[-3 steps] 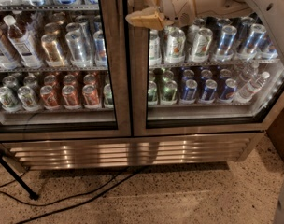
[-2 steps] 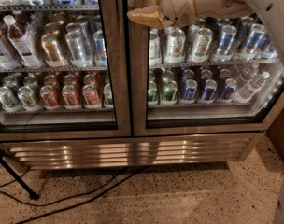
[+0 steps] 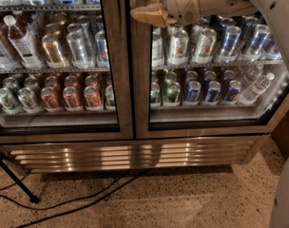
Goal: Open right fridge door
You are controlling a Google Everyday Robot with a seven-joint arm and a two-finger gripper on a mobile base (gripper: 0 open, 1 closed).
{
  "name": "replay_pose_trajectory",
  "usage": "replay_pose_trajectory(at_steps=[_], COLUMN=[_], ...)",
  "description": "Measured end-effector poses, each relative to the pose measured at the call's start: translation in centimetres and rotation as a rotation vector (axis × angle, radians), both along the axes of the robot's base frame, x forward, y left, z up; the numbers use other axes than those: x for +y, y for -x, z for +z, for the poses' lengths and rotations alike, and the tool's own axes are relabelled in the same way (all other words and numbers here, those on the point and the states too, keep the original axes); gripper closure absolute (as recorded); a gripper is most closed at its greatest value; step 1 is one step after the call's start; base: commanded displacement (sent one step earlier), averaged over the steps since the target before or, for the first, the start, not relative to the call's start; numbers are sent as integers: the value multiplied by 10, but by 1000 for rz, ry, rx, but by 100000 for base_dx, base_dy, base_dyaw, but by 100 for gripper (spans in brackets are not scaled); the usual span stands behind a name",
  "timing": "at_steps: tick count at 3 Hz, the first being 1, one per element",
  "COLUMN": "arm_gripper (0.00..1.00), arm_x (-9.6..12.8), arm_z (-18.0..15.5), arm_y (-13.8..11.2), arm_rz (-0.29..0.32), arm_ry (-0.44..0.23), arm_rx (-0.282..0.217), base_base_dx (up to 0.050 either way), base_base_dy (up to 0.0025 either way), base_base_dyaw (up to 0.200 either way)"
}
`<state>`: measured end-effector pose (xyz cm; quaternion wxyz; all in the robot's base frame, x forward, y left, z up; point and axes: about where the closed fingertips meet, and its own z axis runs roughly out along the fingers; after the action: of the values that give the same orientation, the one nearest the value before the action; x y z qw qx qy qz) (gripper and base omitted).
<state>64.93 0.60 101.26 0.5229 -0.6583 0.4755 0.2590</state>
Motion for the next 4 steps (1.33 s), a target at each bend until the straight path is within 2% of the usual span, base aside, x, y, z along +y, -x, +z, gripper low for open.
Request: replay_pose_trajectory(at_steps=[2, 3, 4], arm_gripper=[100, 100, 100], arm_x=[-4, -8, -8], arm_z=[5, 11, 11], arm_y=[-13, -14, -15], arm_rz=[0, -19, -22], arm_ry=[0, 9, 9], arm_rx=[-1, -28, -28], base_base_dx=[0, 0, 0], base_base_dy=[0, 0, 0], base_base_dyaw=[0, 0, 0])
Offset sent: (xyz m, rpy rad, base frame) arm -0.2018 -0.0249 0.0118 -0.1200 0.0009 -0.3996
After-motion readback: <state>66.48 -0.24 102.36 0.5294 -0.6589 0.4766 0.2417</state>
